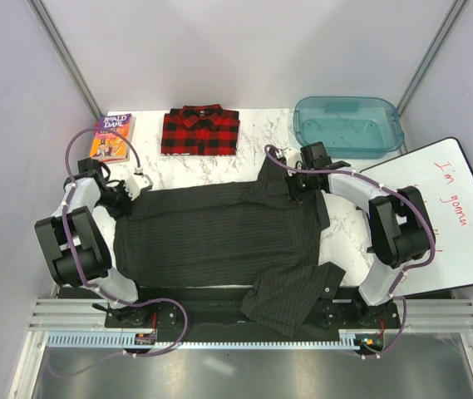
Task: Fold and stack the long sleeve shirts
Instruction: Fold the shirt
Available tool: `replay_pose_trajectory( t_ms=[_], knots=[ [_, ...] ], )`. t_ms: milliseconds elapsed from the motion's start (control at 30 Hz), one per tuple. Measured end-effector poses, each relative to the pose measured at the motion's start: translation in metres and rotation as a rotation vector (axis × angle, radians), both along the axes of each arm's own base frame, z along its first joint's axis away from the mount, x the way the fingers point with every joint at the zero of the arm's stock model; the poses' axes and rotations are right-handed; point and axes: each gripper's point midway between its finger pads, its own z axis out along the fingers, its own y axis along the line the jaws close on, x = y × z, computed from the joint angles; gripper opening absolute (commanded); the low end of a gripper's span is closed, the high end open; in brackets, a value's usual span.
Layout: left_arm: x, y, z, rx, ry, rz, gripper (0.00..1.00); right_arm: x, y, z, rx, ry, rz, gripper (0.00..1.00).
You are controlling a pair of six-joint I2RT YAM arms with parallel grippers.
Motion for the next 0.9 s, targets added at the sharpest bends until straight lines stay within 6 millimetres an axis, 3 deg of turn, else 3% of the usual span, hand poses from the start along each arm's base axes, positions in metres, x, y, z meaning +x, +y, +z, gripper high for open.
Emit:
replay_pose_trajectory(
  t_ms=[100, 233, 267, 333, 367, 433, 667, 900],
  knots=[
    [0.0, 0.001, 0.001, 0.003, -0.001, 0.001, 0.04, 0.007, 0.002, 0.007, -0.003, -0.004, 0.007, 0.0],
    [0.003, 0.001, 0.005, 0.005, -0.008, 0.0, 0.25, 0.018, 0.008, 0.029, 0.015, -0.046, 0.023, 0.0],
    [0.004, 0.002, 0.006, 0.005, -0.012, 0.0, 0.35, 0.018, 0.008, 0.032, 0.017, -0.054, 0.028, 0.0],
    [0.004, 0.001, 0.007, 0.005, -0.012, -0.001, 0.4, 0.016, 0.009, 0.033, 0.015, -0.049, 0.032, 0.0],
    [0.004, 0.001, 0.007, 0.003, -0.01, -0.001, 0.49, 0.015, 0.009, 0.032, 0.014, -0.044, 0.034, 0.0],
    [0.003, -0.001, 0.005, 0.002, -0.004, -0.005, 0.5, 0.011, 0.011, 0.028, 0.009, -0.026, 0.041, 0.0],
    [-0.001, -0.002, -0.027, -0.014, 0.096, 0.011, 0.44, 0.004, 0.015, 0.016, -0.011, 0.009, 0.064, 0.0],
    [0.0, 0.004, -0.031, 0.009, 0.107, 0.028, 0.13, 0.001, 0.013, 0.007, -0.031, 0.033, 0.069, 0.0]
  ],
)
